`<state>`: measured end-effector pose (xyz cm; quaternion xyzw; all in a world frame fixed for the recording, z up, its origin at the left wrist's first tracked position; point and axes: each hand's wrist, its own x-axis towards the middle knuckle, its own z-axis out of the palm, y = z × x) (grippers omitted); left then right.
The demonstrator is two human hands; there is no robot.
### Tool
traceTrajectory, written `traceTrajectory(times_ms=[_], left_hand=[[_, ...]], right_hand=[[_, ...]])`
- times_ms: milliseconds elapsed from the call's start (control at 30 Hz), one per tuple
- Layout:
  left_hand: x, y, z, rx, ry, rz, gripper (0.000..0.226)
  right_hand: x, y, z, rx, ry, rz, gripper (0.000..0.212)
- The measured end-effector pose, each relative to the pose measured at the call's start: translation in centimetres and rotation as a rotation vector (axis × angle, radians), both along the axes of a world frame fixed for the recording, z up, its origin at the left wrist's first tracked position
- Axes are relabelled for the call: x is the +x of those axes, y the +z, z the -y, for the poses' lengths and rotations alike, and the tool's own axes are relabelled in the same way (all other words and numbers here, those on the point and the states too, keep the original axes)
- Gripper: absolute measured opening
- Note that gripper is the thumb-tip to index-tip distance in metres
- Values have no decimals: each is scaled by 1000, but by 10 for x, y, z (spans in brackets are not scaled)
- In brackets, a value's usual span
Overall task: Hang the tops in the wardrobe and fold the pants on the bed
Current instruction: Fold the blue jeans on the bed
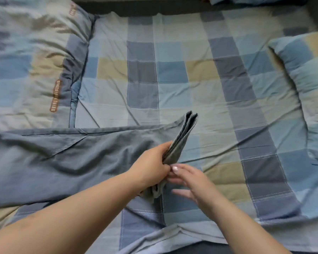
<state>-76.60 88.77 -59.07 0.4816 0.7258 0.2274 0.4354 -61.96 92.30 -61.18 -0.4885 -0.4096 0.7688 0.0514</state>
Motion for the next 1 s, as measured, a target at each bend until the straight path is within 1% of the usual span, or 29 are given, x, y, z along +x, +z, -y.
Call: traceTrajectory(times_ms=[33,67,100,133,167,200,233,267,333,400,433,467,500,567,667,733,800,1000], left_hand=[[0,7,5,23,-44,-54,68],[2,14,10,43,-93,-112,68],[4,20,16,52,-144,-172,68],[7,25,22,58,-190,-227,69],[8,30,30,73,-219,-273,69],[7,34,39,95,-228,-300,69],[4,39,48,116,-226,-320,70],[1,42,55,125,-217,-334,72],[-15,47,70,130,-171,-348,83],[-32,51,85,151,-122,-374,95],[-42,54,94,184,-103,-401,96],[-51,59,102,223,-96,-414,93],[-63,66,110,258,-93,-409,84],[-90,77,128,269,-62,-355,62],[-135,80,154,271,90,-313,48],[-177,81,182,269,183,-278,48],[-225,81,212,259,233,-258,50],[-383,66,318,147,359,-235,51]], right_hand=[[-5,5,-9,9,-80,96,17],[-11,10,-19,26,-141,176,35],[-18,15,-29,48,-163,238,54],[-27,20,-37,86,-162,296,68],[-36,25,-44,145,-139,358,73],[-46,30,-47,204,-103,413,72],[-56,34,-49,249,-75,444,64],[-65,38,-50,274,-72,451,52],[-85,52,-48,280,-111,386,28],[-105,68,-44,273,-162,315,14],[-118,76,-41,276,-178,283,12],[-131,83,-37,283,-180,256,11],[-148,91,-32,298,-175,228,11],[-185,105,-18,327,-161,177,11],[-243,121,8,376,-121,149,10],[-292,127,32,417,-83,150,9],[-340,130,58,411,-65,150,7],[-504,107,152,435,31,167,7]])
